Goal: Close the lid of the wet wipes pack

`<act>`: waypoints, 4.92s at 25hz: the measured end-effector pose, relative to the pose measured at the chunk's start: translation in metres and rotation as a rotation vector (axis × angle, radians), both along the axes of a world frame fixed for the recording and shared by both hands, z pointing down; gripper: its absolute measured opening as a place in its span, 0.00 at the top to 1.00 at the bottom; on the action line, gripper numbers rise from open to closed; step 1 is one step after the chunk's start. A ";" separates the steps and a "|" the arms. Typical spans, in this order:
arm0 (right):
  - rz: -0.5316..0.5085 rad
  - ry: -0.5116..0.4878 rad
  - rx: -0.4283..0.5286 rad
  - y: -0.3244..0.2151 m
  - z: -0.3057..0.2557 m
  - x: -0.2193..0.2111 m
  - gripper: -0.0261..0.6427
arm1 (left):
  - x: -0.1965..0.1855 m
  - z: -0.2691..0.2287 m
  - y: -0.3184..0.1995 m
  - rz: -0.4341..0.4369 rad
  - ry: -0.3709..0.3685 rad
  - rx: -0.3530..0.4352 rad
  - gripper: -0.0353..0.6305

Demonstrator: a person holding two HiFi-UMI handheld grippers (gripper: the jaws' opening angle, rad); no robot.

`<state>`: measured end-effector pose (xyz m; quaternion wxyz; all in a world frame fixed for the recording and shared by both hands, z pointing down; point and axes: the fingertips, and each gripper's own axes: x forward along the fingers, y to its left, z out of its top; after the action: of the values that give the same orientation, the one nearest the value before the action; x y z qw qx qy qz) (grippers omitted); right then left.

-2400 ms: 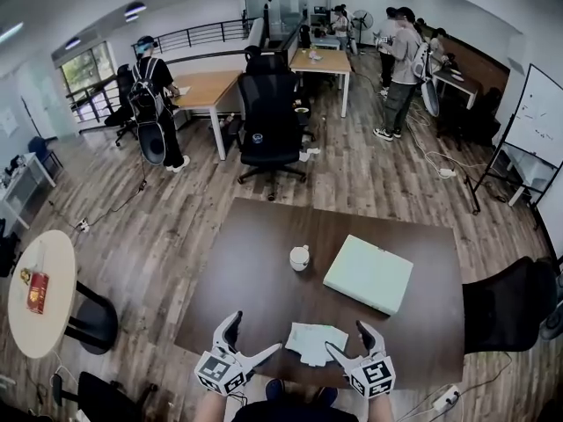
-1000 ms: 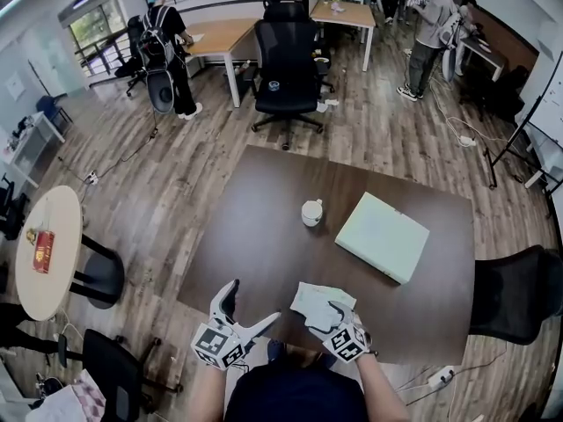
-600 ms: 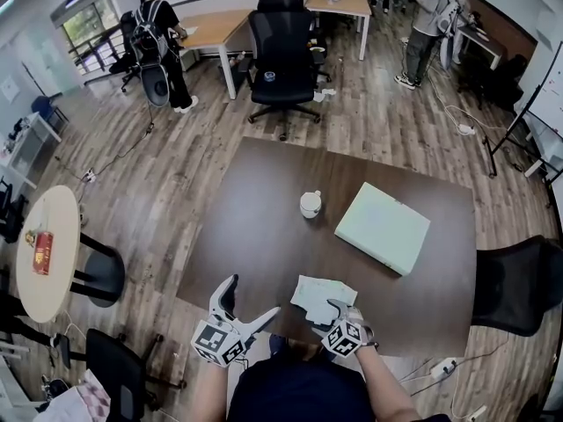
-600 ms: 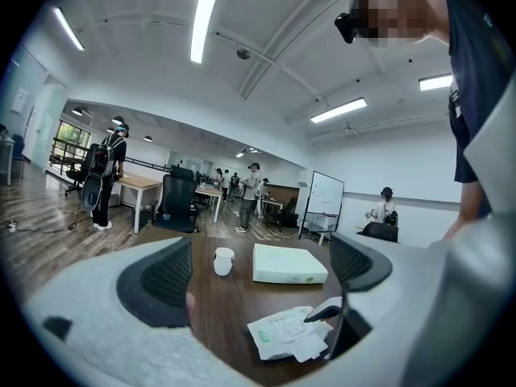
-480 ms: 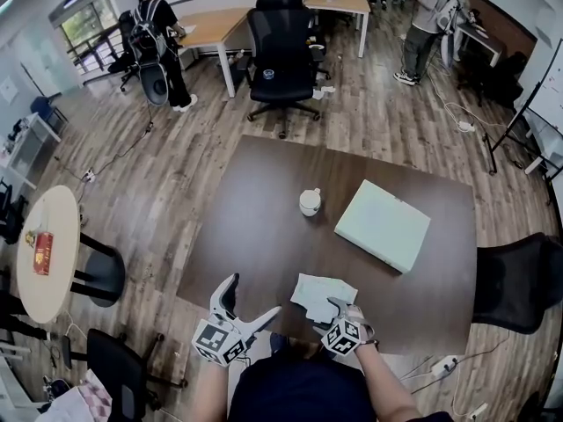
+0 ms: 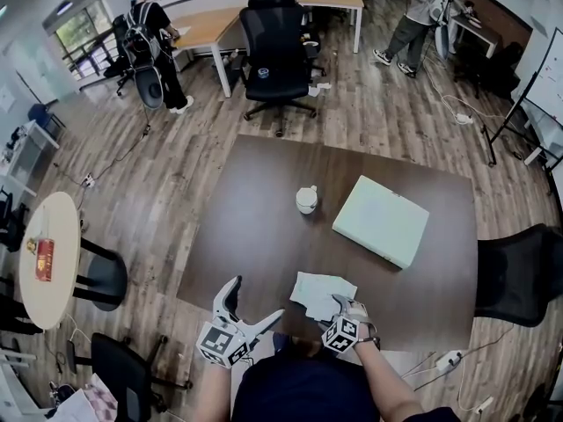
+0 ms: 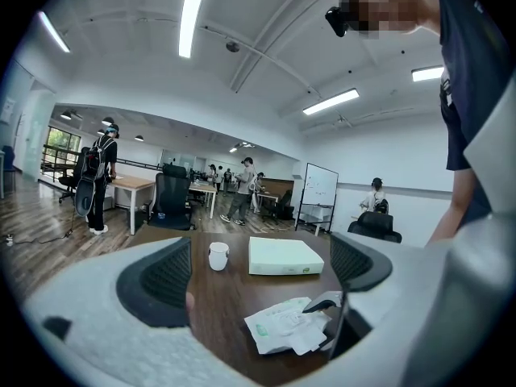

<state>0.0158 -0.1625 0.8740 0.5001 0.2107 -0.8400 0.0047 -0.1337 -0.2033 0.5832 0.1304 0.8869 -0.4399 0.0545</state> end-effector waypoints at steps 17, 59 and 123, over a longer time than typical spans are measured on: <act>0.032 0.031 0.032 -0.006 -0.004 0.015 0.30 | 0.014 0.011 0.000 0.019 0.001 -0.025 0.15; 0.346 -0.174 0.064 -0.045 -0.049 0.041 0.32 | 0.037 0.016 0.004 0.097 -0.018 -0.028 0.15; 0.514 -0.028 -0.201 -0.085 -0.007 0.040 0.61 | 0.043 0.015 0.002 0.071 0.055 -0.067 0.15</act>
<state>0.0553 -0.2473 0.8675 0.4893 0.3661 -0.7611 0.2176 -0.0911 -0.2008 0.5983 0.1699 0.8982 -0.4023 0.0493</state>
